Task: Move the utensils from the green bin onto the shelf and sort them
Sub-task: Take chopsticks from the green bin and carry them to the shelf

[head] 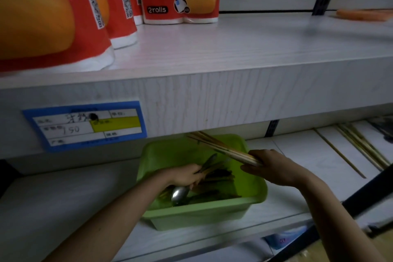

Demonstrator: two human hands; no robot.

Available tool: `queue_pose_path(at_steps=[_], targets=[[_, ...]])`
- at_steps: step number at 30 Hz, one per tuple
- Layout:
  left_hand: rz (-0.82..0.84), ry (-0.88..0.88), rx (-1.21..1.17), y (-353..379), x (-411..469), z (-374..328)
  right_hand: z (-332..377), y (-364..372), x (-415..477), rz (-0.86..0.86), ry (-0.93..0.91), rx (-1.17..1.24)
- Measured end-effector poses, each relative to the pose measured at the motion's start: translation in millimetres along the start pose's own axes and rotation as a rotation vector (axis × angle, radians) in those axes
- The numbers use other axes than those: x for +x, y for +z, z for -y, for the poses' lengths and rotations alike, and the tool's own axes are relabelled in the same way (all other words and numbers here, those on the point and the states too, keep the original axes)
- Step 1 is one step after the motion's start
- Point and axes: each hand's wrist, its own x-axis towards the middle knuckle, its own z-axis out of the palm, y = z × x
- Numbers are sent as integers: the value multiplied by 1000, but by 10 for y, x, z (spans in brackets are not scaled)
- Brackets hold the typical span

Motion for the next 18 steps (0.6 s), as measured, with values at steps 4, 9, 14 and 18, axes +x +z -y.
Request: queue_pose_path(at_steps=[4,9,14,18], targets=[[-58,-12,-140,-56,-17,-91,13,-21,-51,-12,10,36],[-111,13,-163,-194,-63,-194,6,-46,-143,-56,34,78],[-170,55,-210,-337,-139,-344,0,-59,-257,-93,80,132],[-167,154,-321,-413,-216,-458,4,-54,-419,-125,91,189]])
